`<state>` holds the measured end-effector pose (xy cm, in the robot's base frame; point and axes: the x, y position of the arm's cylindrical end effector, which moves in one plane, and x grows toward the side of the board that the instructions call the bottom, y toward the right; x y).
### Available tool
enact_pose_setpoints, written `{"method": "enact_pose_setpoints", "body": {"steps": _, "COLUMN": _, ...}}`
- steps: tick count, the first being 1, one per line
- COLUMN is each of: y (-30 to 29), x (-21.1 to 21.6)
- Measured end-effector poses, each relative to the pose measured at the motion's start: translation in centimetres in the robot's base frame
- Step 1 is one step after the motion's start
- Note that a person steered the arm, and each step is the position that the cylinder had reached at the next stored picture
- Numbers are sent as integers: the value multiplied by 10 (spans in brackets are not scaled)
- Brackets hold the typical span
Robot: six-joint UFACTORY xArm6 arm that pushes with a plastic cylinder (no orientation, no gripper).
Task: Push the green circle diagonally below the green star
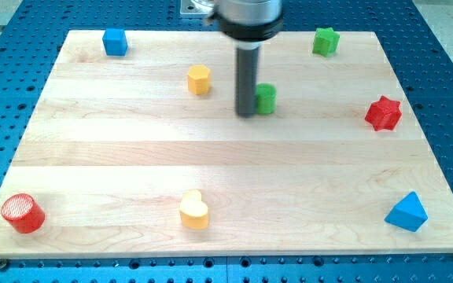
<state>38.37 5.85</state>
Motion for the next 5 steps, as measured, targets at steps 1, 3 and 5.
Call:
{"method": "enact_pose_setpoints", "body": {"steps": 1, "y": 73, "x": -23}}
{"method": "enact_pose_setpoints", "body": {"steps": 3, "y": 129, "x": -81}}
{"method": "enact_pose_setpoints", "body": {"steps": 5, "y": 148, "x": -68}}
